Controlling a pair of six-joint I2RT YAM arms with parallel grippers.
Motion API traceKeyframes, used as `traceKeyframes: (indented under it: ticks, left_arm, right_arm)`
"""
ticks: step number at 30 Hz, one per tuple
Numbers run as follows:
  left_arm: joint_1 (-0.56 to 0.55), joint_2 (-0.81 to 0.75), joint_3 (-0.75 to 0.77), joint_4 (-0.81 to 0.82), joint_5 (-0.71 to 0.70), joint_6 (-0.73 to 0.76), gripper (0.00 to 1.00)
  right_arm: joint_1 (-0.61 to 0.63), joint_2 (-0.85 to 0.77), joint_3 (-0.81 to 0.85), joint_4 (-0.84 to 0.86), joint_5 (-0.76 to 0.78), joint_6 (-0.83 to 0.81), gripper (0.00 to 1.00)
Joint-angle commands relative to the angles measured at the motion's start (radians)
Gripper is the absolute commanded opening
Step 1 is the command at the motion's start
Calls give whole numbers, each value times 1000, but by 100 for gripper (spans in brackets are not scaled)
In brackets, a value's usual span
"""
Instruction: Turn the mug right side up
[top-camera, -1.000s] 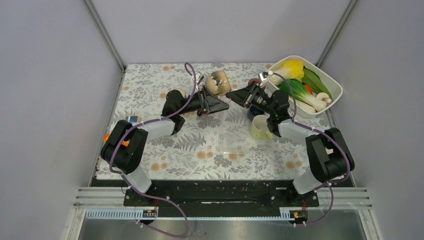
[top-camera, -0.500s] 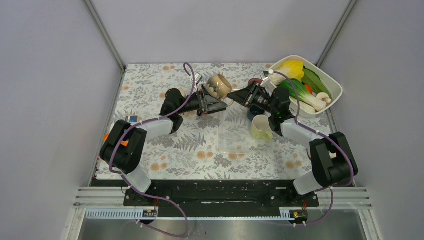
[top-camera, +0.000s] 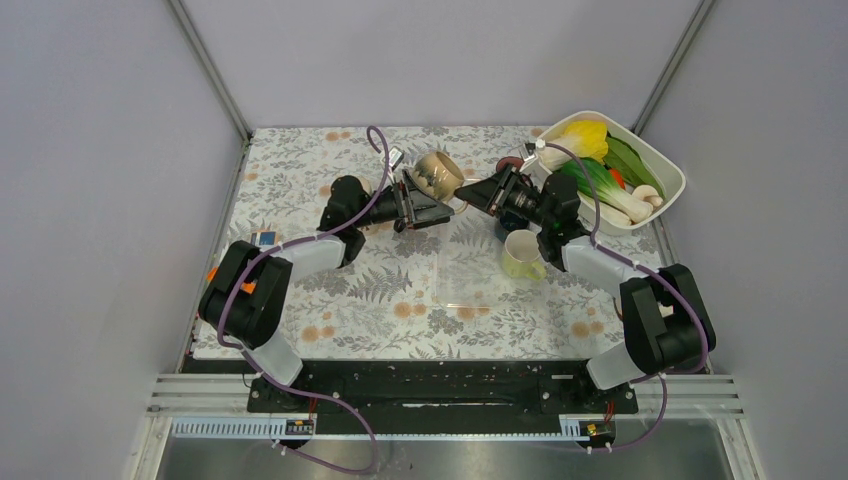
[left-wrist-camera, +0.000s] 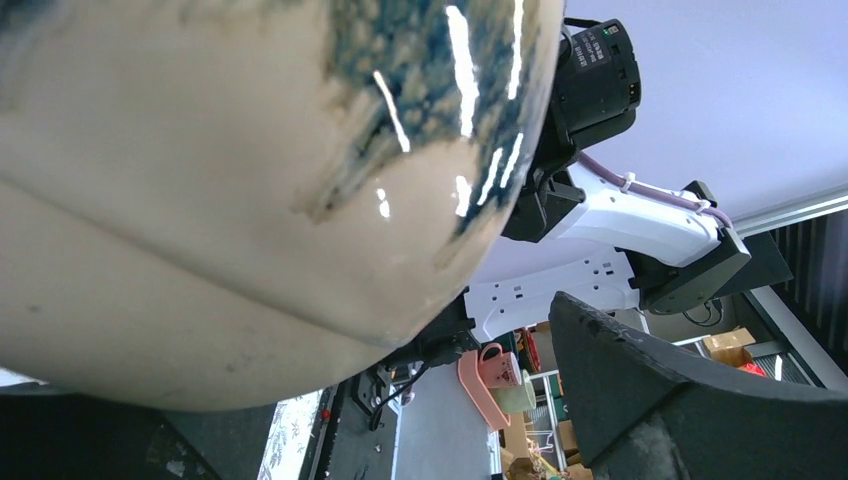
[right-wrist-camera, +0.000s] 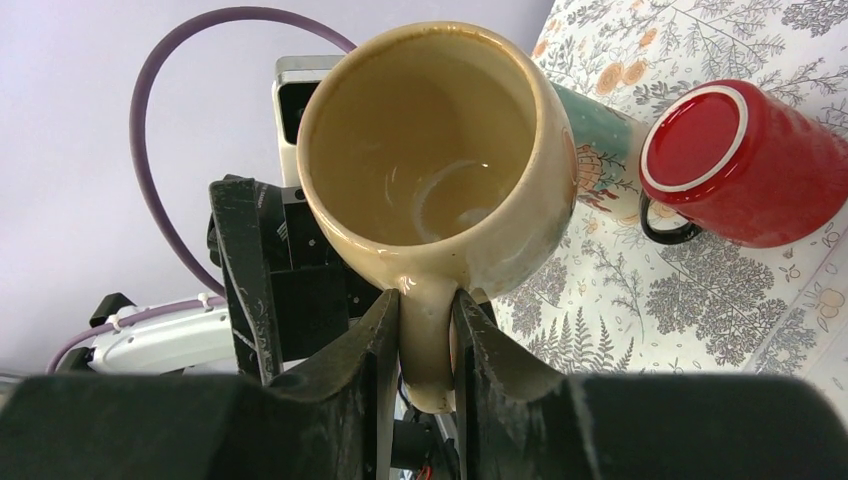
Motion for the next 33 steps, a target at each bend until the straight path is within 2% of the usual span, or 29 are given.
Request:
traceKeyframes:
  ticks: [1,9,17,22,29,33]
  left_arm:
    - [15,-46,43,33,1,31,99]
    - [34,-51,44,42,-1,23,99]
    - [35,-50,47,44,0,23,98]
    - [42,-54,44,44,2,22,98]
    - [56,-65,49,46,14,19,99]
    - [59,-80,56,57,31,11,99]
  right_arm:
    - [-1,-44,92,83,-78,-11,0]
    - [9,3,71,135,-201,21,0]
    - [48,87,89,378,-312,198,0]
    - [63,111,101,439,-344,245,0]
    - [63,87,106,400,-292,219,0]
    - [60,50,145,279,-260,127,0]
